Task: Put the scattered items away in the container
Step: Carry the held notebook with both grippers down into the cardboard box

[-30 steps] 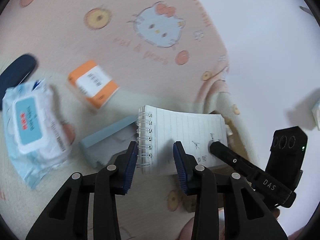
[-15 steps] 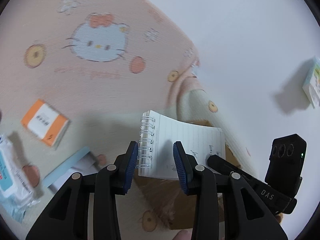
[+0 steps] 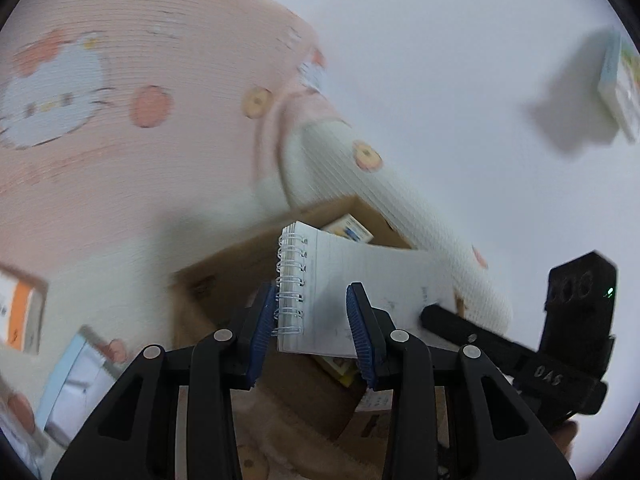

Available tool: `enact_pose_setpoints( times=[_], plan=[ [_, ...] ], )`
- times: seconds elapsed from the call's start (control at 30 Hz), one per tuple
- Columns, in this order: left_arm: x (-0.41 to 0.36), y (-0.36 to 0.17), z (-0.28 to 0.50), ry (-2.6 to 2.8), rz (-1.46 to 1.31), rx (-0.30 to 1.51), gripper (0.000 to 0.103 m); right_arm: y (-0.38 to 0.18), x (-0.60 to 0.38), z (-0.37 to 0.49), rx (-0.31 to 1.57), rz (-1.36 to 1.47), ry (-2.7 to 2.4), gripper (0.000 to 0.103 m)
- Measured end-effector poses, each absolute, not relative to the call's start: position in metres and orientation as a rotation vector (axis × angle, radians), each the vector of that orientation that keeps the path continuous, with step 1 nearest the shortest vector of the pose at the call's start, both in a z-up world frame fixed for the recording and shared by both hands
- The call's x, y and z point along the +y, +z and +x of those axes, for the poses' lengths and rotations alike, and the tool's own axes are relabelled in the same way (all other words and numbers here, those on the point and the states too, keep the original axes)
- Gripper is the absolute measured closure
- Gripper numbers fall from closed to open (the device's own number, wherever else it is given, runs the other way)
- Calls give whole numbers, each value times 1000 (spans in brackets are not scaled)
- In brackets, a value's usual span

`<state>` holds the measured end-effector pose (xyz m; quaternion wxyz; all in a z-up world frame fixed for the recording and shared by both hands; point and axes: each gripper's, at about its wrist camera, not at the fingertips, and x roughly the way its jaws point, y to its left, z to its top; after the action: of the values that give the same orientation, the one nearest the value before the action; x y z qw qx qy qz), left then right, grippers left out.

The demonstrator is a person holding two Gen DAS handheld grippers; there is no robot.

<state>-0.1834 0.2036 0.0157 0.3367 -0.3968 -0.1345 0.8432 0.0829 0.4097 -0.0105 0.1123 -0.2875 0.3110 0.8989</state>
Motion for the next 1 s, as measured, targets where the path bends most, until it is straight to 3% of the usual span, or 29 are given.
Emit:
enact_pose_setpoints(
  times=[0.23,0.37,0.6,1.0],
  plan=[
    [261,-3,-213,2020,-1238,-403,63,-15,444,102,874,-880,2491,82],
    [296,-13,-223,1961,-1315,-343,63,-23,462,106,827,-932,2393,82],
    [335,-59,-258,1774,-1549,-408,63,-35,488,102,772,-1010,2264,82],
    [370,-94,-273,1797,-1650,-319,63,-52,504,82,666,-1159,2126,82]
  ],
)
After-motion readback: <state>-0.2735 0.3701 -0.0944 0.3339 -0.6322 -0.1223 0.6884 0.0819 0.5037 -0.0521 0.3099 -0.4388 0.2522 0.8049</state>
